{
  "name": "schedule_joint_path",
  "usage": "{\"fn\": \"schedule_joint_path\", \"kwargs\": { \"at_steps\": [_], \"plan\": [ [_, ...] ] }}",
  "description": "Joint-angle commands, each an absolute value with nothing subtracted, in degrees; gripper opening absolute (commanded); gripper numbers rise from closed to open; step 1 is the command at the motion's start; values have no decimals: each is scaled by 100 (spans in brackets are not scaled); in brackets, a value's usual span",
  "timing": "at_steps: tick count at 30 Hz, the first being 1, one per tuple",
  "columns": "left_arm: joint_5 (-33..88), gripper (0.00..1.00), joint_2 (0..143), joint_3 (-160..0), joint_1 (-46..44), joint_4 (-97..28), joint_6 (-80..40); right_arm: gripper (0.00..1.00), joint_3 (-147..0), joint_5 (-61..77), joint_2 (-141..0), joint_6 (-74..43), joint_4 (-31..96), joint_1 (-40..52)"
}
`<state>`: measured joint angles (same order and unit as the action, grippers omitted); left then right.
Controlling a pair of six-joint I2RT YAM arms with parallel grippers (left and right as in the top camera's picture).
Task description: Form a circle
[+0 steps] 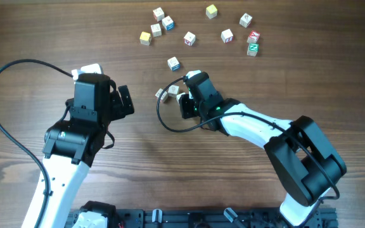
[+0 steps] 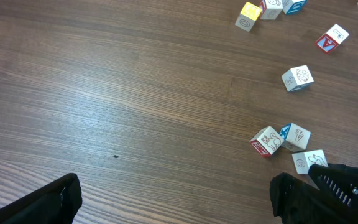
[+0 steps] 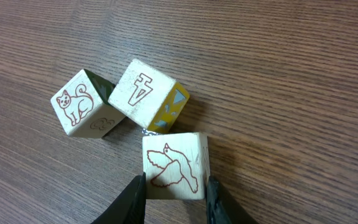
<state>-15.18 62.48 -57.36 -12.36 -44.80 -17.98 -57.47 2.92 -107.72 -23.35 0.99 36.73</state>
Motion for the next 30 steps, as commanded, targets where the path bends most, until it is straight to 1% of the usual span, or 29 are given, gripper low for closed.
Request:
{"fn": "schedule_joint_path", "kwargs": {
  "at_steps": [1, 30],
  "plan": [
    [-1573, 100, 6261, -5736, -1208, -4464, -1870, 28, -5734, 196, -10768, -2416, 69, 3688],
    [-1570, 100, 6261, -5736, -1210, -4464, -1870, 28, -5734, 134, -10768, -2464, 91, 3691]
  ]
}}
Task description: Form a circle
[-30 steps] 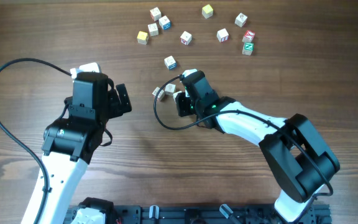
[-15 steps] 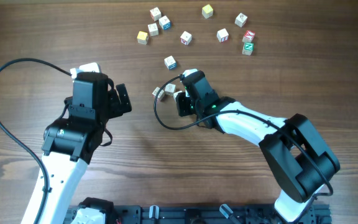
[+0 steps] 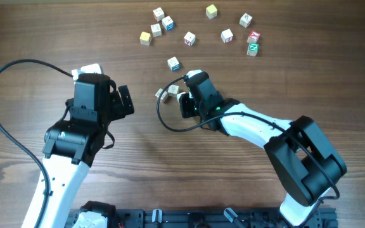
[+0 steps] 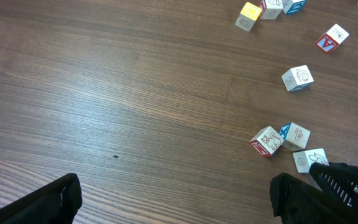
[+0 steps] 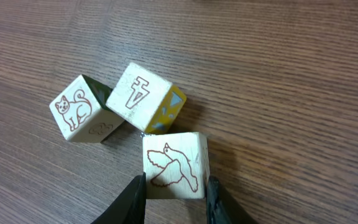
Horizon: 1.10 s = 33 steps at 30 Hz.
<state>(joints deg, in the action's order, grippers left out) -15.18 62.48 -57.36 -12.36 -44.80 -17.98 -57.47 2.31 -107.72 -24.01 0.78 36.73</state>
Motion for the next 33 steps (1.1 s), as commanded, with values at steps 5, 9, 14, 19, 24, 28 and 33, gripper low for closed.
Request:
{"fn": "schedule_joint_path", "kwargs": {
  "at_steps": [5, 9, 14, 19, 24, 28, 33],
  "plan": [
    [-1573, 100, 6261, -5736, -1210, -4462, -1870, 32, -5734, 130, -10768, -2565, 91, 3688],
    [-1573, 100, 6261, -5736, -1210, -4464, -1870, 32, -5734, 130, -10768, -2565, 110, 3691],
    [-1573, 100, 6261, -5736, -1210, -4464, -1870, 32, -5734, 130, -10768, -2565, 110, 3688],
    [-1573, 100, 6261, -5736, -1210, -4464, -1870, 38, -5734, 130, -10768, -2563, 89, 3688],
    [-1573, 100, 6261, -5736, -1210, -4464, -1870, 52, -5734, 132, -10768, -2565, 89, 3688],
    [-1573, 100, 6261, -5736, -1210, -4464, -1870, 61, -5736, 137, -10766, -2569, 89, 3688],
    [-1573, 100, 6261, -5736, -1210, -4464, -1870, 65, -5743, 344, -10477, -2593, 239, 3688]
  ]
}}
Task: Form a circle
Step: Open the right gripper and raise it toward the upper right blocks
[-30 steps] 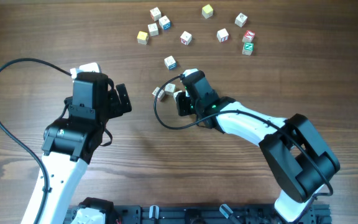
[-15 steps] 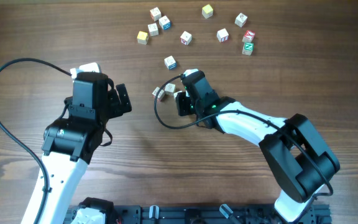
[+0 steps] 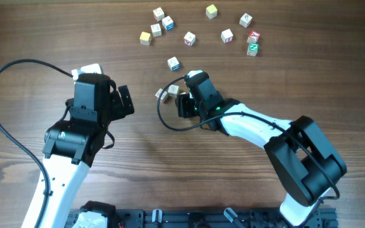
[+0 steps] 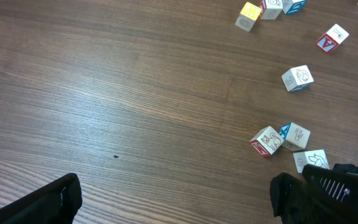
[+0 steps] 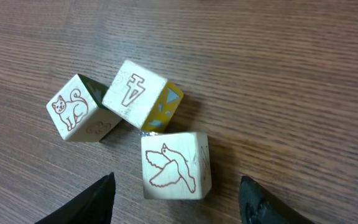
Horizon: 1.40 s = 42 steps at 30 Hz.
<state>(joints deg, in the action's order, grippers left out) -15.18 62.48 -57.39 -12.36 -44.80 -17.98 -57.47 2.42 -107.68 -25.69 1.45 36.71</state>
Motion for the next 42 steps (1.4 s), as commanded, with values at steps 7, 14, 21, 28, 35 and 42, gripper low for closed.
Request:
{"fn": "schedule_joint_path", "kwargs": {
  "at_steps": [7, 14, 21, 28, 35, 42],
  "plan": [
    [-1573, 100, 6261, -5736, -1210, -4464, -1870, 76, -5743, 349, -9137, -2790, 1232, 3688],
    [-1573, 100, 6261, -5736, -1208, -4464, -1870, 82, -5743, 349, -7679, -3094, 2265, 3688],
    [-1573, 100, 6261, -5736, -1208, -4464, -1870, 85, -5743, 351, -7048, -3627, 3041, 3688],
    [-1573, 100, 6261, -5736, -1210, -4464, -1870, 91, -5743, 344, -7006, -4178, 3035, 3573],
    [-1573, 100, 6261, -5736, -1210, -4464, -1870, 93, -5760, 707, -7537, -3791, 2493, 2871],
    [-1573, 100, 6261, -5736, -1210, -4464, -1870, 94, -6768, 740, -8971, -3371, 2340, 2261]
  ]
}}
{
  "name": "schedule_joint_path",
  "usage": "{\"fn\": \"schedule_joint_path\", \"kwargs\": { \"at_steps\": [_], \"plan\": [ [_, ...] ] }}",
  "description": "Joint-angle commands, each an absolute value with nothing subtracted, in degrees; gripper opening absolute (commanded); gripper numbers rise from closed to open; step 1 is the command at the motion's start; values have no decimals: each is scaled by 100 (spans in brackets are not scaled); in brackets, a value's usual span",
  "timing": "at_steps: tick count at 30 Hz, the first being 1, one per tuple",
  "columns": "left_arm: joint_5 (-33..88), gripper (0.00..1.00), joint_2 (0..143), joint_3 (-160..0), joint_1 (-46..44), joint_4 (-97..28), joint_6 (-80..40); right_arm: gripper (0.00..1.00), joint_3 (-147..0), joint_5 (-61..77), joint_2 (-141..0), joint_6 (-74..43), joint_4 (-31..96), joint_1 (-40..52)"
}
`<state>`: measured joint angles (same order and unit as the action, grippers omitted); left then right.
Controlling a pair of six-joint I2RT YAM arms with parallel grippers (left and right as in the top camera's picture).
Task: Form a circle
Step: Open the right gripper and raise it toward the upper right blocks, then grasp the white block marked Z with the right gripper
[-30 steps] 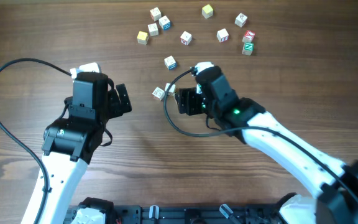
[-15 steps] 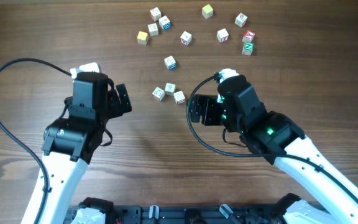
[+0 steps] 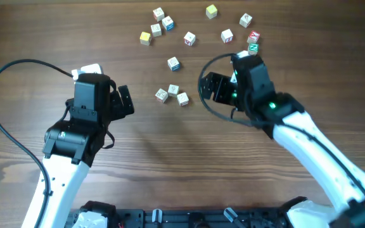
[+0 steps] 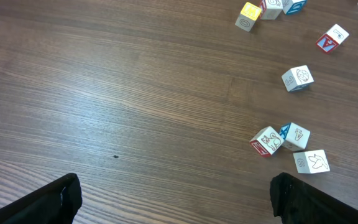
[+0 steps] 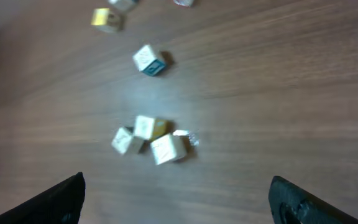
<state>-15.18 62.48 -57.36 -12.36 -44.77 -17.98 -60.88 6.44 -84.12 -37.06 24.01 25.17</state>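
Three picture blocks lie bunched mid-table: a cat block (image 3: 162,95), a yellow-sided block (image 3: 173,90) and the bird block (image 3: 182,99). The right wrist view shows the bird block (image 5: 168,149) blurred, well ahead of my fingers. My right gripper (image 3: 213,87) hangs open and empty to the right of the bunch, raised off the table. To the left of the bunch my left gripper (image 3: 124,101) is open and empty; its view shows the bird block (image 4: 311,161) at lower right. A lone blue-sided block (image 3: 173,63) sits just beyond the bunch.
Several more blocks are scattered along the far side, among them a yellow one (image 3: 146,38), a yellow-green one (image 3: 211,10) and a red one (image 3: 253,37) stacked beside a green one (image 3: 252,47). A black cable (image 3: 18,66) loops at the left.
My right gripper, open around the bird block on the table, has pulled back to the right and risen. The bird block stays beside the other two. The left arm has not moved.
My right gripper was shut on the bird block, set against the cat and yellow-sided blocks, at the first two moments. Then its jaws stood open with the block resting on the table. Now the gripper is well away to the right.
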Motion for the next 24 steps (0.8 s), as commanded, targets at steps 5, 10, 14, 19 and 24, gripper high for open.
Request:
{"fn": "schedule_joint_path", "kwargs": {
  "at_steps": [5, 10, 14, 19, 24],
  "plan": [
    [-1573, 100, 6261, -5736, -1210, -4464, -1870, 99, -8103, 443, -10326, -2265, 2215, 1835],
    [-1573, 100, 6261, -5736, -1210, -4464, -1870, 100, -8519, 392, -11526, -1505, 1166, 1463],
    [-1573, 100, 6261, -5736, -1208, -4464, -1870, 99, -8519, 388, -12291, -1205, 49, 1308],
    [-1573, 100, 6261, -5736, -1210, -4464, -1870, 99, -8519, 388, -12999, -1085, -998, 1288],
    [-1573, 100, 6261, -5736, -1210, -4464, -1870, 98, -8525, -5, -13447, -1068, -1662, 1278]
  ]
}}
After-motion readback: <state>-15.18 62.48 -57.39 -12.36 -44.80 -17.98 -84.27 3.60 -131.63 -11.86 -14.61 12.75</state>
